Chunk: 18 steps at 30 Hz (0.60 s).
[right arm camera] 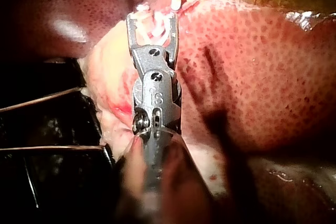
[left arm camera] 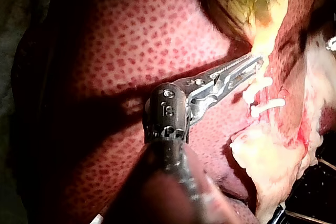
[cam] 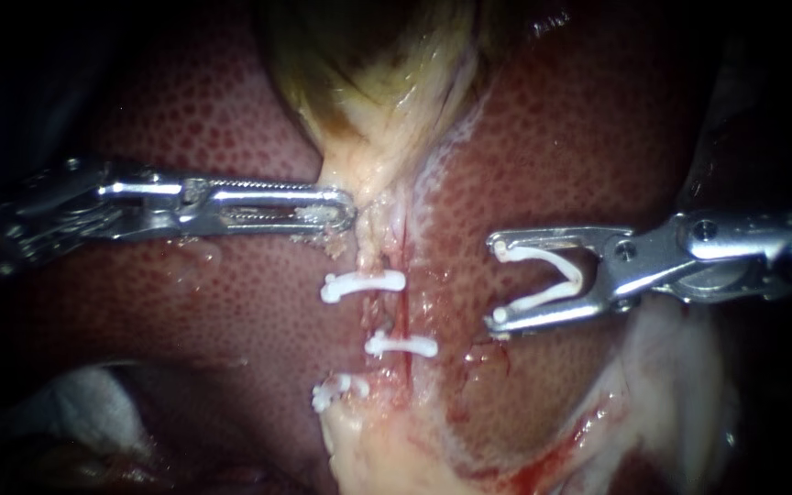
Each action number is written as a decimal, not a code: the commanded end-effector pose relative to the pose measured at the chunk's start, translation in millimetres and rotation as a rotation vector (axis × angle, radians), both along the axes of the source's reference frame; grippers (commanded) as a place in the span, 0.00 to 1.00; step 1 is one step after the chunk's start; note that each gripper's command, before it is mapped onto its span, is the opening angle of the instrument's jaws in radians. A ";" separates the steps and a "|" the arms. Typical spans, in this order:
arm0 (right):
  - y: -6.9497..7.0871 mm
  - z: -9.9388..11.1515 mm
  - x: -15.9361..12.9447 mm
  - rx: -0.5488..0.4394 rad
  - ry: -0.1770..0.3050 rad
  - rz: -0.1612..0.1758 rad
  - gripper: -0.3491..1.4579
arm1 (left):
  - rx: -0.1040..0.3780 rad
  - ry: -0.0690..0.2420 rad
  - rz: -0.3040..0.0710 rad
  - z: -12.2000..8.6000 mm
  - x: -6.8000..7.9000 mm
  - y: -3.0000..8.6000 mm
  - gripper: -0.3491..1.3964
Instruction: Clipping second clip right tube
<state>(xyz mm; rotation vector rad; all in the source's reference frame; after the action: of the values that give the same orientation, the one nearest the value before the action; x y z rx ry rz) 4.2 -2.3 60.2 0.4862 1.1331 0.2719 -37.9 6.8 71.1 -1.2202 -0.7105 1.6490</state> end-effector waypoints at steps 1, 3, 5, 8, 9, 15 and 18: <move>0.0 -0.1 0.0 0.001 0.000 -0.001 0.47 | 0.000 0.000 0.001 0.0 0.0 0.0 0.00; -0.1 0.0 0.0 0.000 0.000 -0.001 0.47 | 0.000 -0.001 0.002 -0.1 0.2 0.0 0.00; -0.1 0.0 0.0 0.001 0.002 -0.003 0.47 | 0.006 -0.002 0.002 -0.3 0.6 0.0 0.00; -0.2 0.4 0.1 0.001 0.005 -0.007 0.47 | 0.009 -0.006 0.006 -0.8 1.4 0.0 0.00; -0.3 0.5 0.2 0.002 0.006 -0.009 0.47 | 0.011 -0.008 0.008 -1.1 1.7 0.1 0.00; -0.5 1.4 0.3 -0.001 0.009 -0.013 0.47 | 0.017 -0.007 -0.015 -3.8 4.6 1.4 0.00; -0.6 1.5 0.3 -0.001 0.009 -0.013 0.47 | 0.012 -0.015 -0.040 -5.6 6.0 2.1 0.00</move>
<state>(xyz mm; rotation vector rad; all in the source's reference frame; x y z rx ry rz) 4.5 -2.8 61.7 0.4943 1.1382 0.2575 -31.4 9.1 64.8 -1.2379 -0.6900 1.6015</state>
